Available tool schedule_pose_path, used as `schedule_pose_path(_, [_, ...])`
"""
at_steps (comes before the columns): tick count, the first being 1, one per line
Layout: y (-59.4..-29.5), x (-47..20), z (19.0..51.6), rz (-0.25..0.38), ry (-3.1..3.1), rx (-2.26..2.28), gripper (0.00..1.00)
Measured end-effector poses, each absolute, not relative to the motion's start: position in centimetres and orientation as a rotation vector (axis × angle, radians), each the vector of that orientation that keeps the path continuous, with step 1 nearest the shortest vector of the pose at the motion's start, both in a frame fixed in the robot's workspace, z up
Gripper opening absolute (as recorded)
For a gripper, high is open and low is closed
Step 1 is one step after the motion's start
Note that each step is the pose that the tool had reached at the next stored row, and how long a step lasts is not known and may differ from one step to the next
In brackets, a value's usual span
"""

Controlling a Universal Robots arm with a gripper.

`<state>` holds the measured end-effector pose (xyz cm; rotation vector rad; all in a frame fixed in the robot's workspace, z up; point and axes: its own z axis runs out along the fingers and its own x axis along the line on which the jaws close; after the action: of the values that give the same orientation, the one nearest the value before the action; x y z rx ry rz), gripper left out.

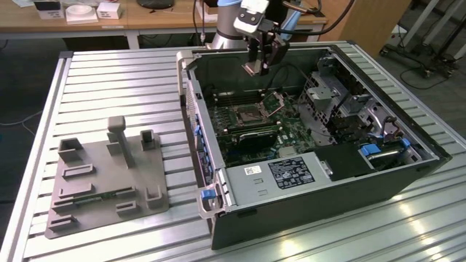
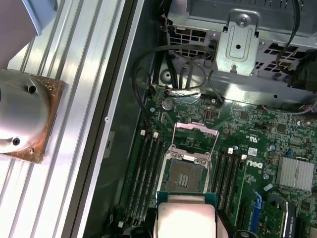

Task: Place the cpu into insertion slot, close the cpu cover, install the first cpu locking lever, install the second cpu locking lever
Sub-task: 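Place the cpu into insertion slot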

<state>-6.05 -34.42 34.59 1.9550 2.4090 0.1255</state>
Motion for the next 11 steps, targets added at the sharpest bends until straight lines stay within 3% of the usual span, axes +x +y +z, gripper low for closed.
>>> schedule_pose_path(11, [-34.42,-6.05,34.16,0.117,2.264,2.111,0.54])
